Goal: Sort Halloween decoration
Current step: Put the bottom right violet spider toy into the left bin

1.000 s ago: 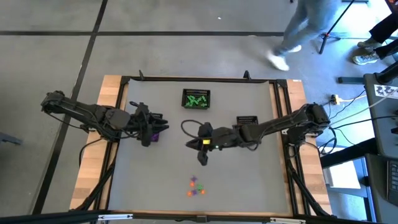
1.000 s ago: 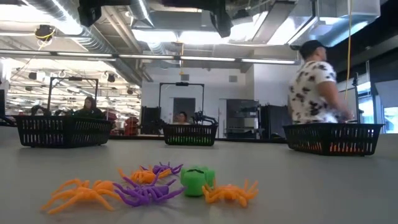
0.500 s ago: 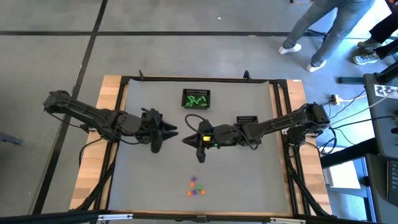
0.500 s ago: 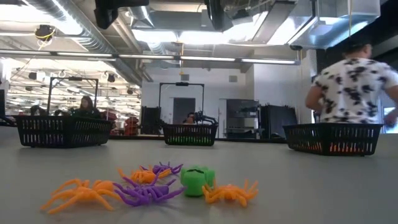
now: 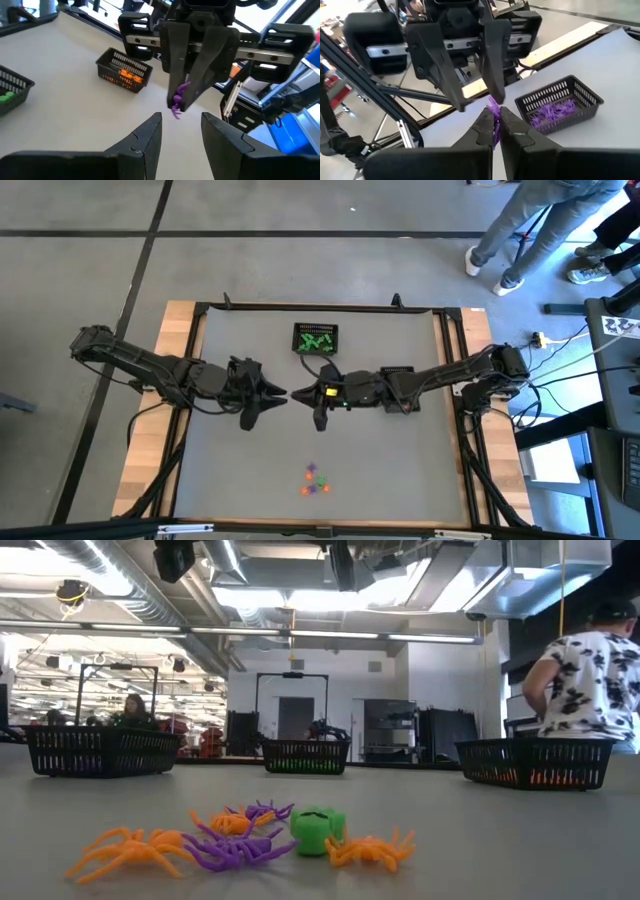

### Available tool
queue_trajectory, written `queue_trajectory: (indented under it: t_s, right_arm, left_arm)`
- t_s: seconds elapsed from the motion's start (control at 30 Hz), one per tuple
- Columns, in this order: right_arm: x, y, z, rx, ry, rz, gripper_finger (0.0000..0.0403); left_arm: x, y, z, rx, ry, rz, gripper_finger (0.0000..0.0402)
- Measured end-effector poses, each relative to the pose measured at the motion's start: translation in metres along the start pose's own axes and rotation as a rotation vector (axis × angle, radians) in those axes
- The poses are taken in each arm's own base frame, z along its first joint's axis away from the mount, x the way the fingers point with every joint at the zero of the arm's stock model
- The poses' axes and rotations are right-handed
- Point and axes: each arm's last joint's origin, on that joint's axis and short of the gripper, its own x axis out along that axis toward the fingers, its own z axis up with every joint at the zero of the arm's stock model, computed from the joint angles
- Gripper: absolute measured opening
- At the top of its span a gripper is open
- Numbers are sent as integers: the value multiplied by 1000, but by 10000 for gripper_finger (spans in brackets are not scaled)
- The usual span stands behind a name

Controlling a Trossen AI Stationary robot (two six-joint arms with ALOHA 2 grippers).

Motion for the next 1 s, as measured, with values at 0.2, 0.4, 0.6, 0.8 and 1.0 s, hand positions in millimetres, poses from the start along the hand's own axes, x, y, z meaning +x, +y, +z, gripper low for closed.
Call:
queue_trajectory:
  t_s: [0.2, 0.4, 0.6, 0.8, 1.0]
  right_arm:
    - [0, -2, 2, 3, -9, 3, 12]
    - [1, -1, 2, 4, -10, 4, 12]
    - [0, -1, 2, 4, -11, 4, 12]
    - [0, 1, 6, 13, -52, 27, 12]
    - [0, 1, 6, 13, -52, 27, 12]
  left_arm:
    - [0, -1, 2, 0, -26, -1, 129]
    - [0, 0, 4, 22, -49, 23, 129]
    - [1, 1, 4, 42, -53, 30, 129]
    - [1, 1, 4, 46, -48, 21, 129]
    - [1, 1, 4, 62, -50, 20, 121]
